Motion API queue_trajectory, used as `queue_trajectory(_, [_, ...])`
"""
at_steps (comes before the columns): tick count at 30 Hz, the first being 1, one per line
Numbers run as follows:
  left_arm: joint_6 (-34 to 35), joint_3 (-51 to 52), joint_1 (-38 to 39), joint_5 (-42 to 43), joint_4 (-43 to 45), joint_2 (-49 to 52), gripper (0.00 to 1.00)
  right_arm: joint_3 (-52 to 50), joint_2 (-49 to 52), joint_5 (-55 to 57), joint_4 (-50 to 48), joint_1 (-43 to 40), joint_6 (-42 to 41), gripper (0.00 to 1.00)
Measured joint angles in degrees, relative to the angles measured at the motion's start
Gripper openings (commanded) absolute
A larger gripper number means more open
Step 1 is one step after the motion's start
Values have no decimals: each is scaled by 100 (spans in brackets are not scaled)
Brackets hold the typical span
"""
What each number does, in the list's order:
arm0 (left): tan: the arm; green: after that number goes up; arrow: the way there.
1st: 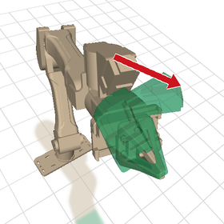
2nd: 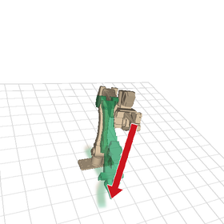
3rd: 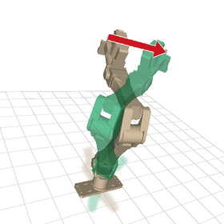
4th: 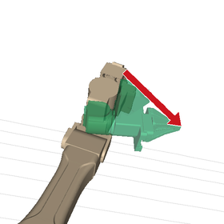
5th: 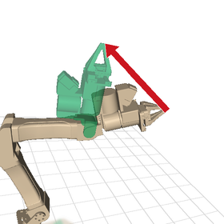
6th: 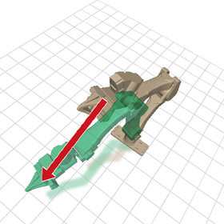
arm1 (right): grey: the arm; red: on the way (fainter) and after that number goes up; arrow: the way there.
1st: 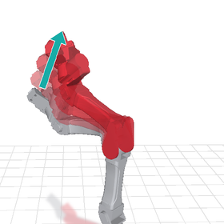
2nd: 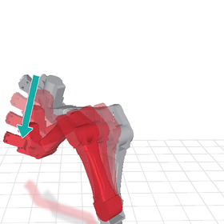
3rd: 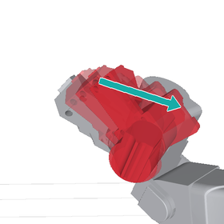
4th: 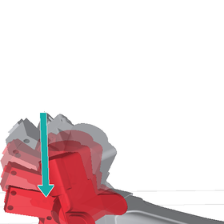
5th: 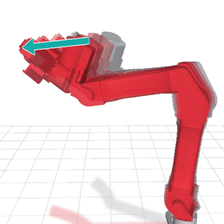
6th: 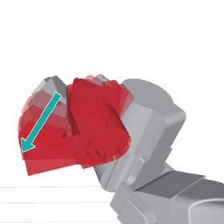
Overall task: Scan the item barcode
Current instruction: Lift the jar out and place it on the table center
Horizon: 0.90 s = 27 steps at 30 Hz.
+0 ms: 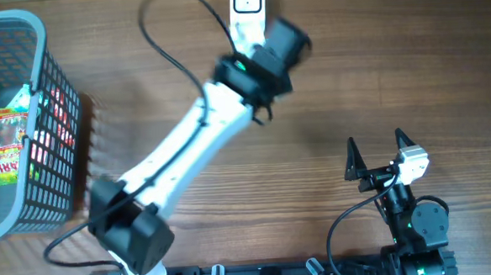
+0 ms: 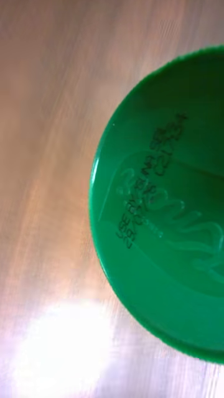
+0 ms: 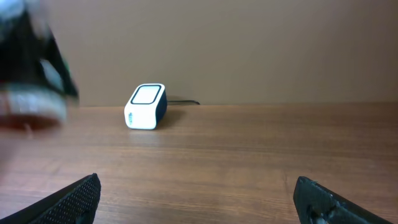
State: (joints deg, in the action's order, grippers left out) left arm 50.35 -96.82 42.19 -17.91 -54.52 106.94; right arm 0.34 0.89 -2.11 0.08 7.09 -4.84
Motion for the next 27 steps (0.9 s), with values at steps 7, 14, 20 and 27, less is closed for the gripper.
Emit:
queue_trajectory(7, [979, 2256, 61, -267, 1445, 13, 55, 0, 2, 0, 0, 0, 0, 100])
queue_trajectory(14, [1309, 3121, 205, -304, 1978, 2, 67, 0, 0, 0, 0, 0, 0, 100])
queue_trajectory(20, [1438, 3143, 271, -337, 2004, -2, 100, 0, 2, 0, -2, 0, 0, 100])
queue_trajectory(27, [802, 2791, 256, -782, 992, -654, 100, 0, 0, 0, -2, 0, 0, 100])
